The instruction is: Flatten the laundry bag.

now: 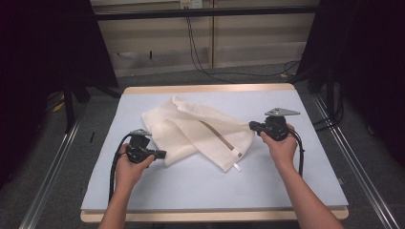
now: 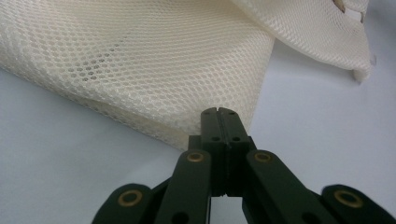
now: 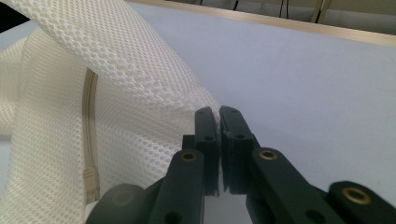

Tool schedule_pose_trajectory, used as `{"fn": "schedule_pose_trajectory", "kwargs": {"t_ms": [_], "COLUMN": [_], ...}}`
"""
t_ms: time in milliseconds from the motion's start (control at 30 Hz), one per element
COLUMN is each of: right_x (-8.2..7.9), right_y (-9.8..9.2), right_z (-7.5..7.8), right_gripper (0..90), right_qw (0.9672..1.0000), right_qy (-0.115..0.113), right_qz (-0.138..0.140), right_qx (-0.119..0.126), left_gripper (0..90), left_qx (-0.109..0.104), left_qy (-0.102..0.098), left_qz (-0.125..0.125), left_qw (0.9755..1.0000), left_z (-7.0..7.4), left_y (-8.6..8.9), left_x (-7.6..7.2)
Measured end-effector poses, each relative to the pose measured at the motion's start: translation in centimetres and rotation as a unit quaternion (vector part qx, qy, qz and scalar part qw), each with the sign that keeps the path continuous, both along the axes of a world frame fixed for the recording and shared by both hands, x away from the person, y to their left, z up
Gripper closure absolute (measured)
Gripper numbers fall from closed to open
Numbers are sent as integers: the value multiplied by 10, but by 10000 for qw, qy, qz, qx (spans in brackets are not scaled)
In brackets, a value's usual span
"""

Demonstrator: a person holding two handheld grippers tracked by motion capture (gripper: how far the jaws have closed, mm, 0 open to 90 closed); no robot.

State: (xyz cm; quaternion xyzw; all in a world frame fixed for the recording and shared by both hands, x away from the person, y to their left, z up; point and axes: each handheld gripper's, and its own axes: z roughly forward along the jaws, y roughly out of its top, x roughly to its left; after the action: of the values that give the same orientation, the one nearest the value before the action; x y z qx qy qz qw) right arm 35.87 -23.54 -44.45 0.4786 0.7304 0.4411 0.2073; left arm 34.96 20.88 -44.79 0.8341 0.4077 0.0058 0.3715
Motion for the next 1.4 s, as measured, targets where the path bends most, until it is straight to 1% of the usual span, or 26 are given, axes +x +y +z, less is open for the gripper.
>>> {"fn": "schedule_pose_trajectory", "kwargs": {"t_ms": [67, 133, 333, 367, 400, 433, 467, 500, 533, 567, 600, 667, 700, 800, 833, 933, 967, 1033, 1100, 1167, 1200, 1233, 1267, 1300, 1333, 1400], "right_x": [1, 2, 7, 6, 6, 5, 5, 3, 3, 1, 1, -1, -4, -8, -12, -16, -21, -23, -32, -38, -38, -44, -44, -48, -48, -51], "right_y": [0, -1, -4, -3, -3, -3, -3, -4, -4, -5, -5, -5, -4, -2, -2, -2, -2, -2, -2, 1, 1, 8, 8, 18, 18, 31], "right_z": [-1, -2, -1, 0, 0, 1, 1, 2, 2, 3, 3, 3, 3, 3, 2, 2, 2, 3, 3, 3, 3, 3, 3, 1, 1, -1], "right_gripper": [863, 863, 839, 774, 774, 743, 743, 691, 691, 641, 641, 604, 537, 514, 460, 434, 406, 393, 397, 430, 430, 465, 465, 502, 502, 506], "right_qw": [10000, 10000, 9999, 9999, 9999, 9997, 9997, 9997, 9997, 9998, 9998, 9998, 9995, 9994, 9995, 9995, 9991, 9989, 9988, 9987, 9987, 9975, 9975, 9946, 9946, 9916], "right_qy": [-14, 8, -19, -39, -39, -56, -56, -92, -92, -86, -86, -97, -13, -9, -42, -53, -11, 9, -3, -10, -10, -16, -16, 19, 19, 38], "right_qz": [-31, -55, -97, -109, -109, -110, -110, -133, -133, -111, -111, -78, -49, -3, -41, -20, 25, 30, 118, 249, 249, 536, 536, 903, 903, 1191], "right_qx": [-48, -21, -90, -116, -116, -199, -199, -208, -208, -171, -171, -176, -302, -352, -318, -321, -419, -464, -483, -452, -452, -465, -465, -503, -503, -503], "left_gripper": [900, 900, 899, 899, 898, 898, 898, 897, 896, 896, 895, 892, 888, 882, 875, 875, 875, 875, 875, 875, 875, 875, 875, 875, 875, 875], "left_qx": [6, 0, 8, 0, 0, 12, 13, 1, 1, 1, 1, -4, -11, -10, -25, -31, 8, 17, 10, 3, 3, -14, -14, 18, 18, 19], "left_qy": [-20, -26, -33, -57, -57, -64, -66, -49, -49, -54, -54, -57, -44, -43, -55, -52, -64, -63, -68, -77, -77, -116, -116, -97, -97, -101], "left_qz": [17, 23, -35, -6, -6, -17, -17, -12, -12, -2, -2, 5, 9, 41, 65, 98, 64, 55, 60, 80, 80, 114, 114, 84, 84, 99], "left_qw": [10000, 10000, 10000, 10000, 10000, 10000, 10000, 10000, 10000, 10000, 10000, 10000, 10000, 10000, 10000, 9999, 10000, 10000, 10000, 9999, 9999, 9999, 9999, 9999, 9999, 9999], "left_z": [0, 0, 2, 2, 2, 2, 2, 2, 2, 2, 2, 1, 1, 1, 0, 0, 0, 0, 0, 2, 2, 2, 2, 1, 1, 1], "left_y": [-1, -1, 0, -1, -1, -1, -1, -2, -2, -2, -2, -2, -2, -2, -2, -2, -2, -3, -3, -3, -3, -4, -4, -4, -4, -5], "left_x": [-1, -1, -2, -2, -2, -2, -2, -2, -2, -2, -2, -1, -2, -1, -1, -1, -1, -1, -1, -1, -1, -2, -2, -1, -1, -2]}}
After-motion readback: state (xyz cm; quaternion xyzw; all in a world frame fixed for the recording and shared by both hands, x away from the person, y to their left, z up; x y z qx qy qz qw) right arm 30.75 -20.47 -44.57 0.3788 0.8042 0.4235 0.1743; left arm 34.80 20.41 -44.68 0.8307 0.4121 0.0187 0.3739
